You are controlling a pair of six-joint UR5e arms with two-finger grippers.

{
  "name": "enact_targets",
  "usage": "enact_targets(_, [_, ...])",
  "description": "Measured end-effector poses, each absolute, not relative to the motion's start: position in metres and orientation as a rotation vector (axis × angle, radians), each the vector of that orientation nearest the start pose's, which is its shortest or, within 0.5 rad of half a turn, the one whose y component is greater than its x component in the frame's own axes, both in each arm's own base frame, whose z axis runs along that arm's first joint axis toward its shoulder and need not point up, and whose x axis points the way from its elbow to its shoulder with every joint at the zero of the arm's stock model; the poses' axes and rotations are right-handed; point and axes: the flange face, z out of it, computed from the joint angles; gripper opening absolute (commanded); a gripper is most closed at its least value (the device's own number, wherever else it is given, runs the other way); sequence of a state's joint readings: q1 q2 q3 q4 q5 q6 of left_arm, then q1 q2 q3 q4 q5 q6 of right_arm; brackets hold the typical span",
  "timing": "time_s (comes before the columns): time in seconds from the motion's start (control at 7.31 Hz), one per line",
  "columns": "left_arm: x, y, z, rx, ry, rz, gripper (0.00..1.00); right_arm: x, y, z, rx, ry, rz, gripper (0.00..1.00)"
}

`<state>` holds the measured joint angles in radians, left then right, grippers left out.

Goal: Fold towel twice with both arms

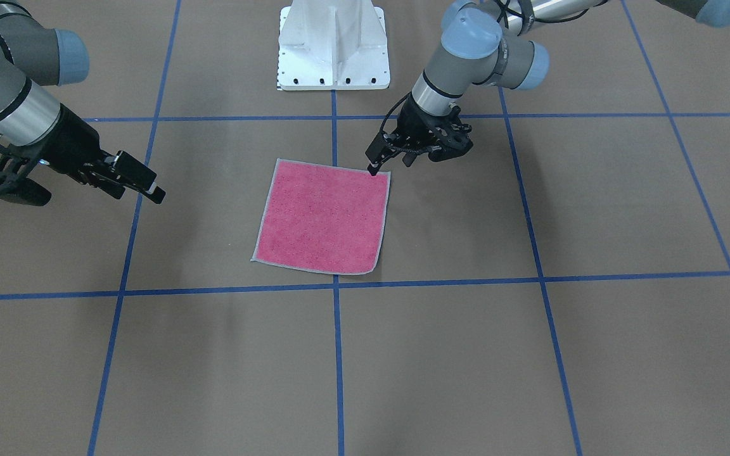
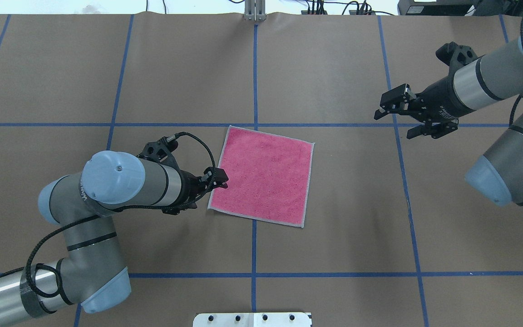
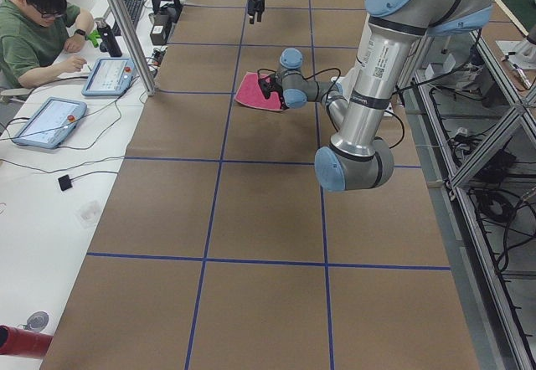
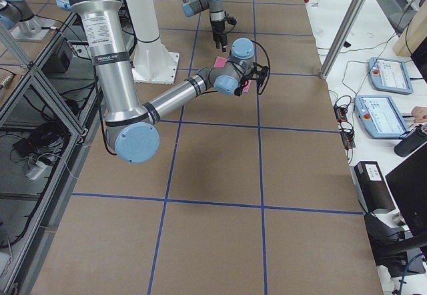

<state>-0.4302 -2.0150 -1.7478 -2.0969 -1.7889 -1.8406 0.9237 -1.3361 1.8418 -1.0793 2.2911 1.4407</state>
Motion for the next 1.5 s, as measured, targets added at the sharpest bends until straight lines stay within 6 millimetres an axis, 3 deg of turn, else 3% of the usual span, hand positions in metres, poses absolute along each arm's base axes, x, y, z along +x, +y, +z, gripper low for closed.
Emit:
enact_targets(0.68, [0.553,-0.367,0.277,-0.107,1.132,-0.491,0.82,-0.288,-0.483,0.339,-0.088,-1.166,0.329,0.99])
enact_targets(1.5, [0.557,-0.368,0.282,-0.107,1.121,-0.488,0.75,-0.289,-0.484,0.340,-0.091,-1.164,0.328,0.99])
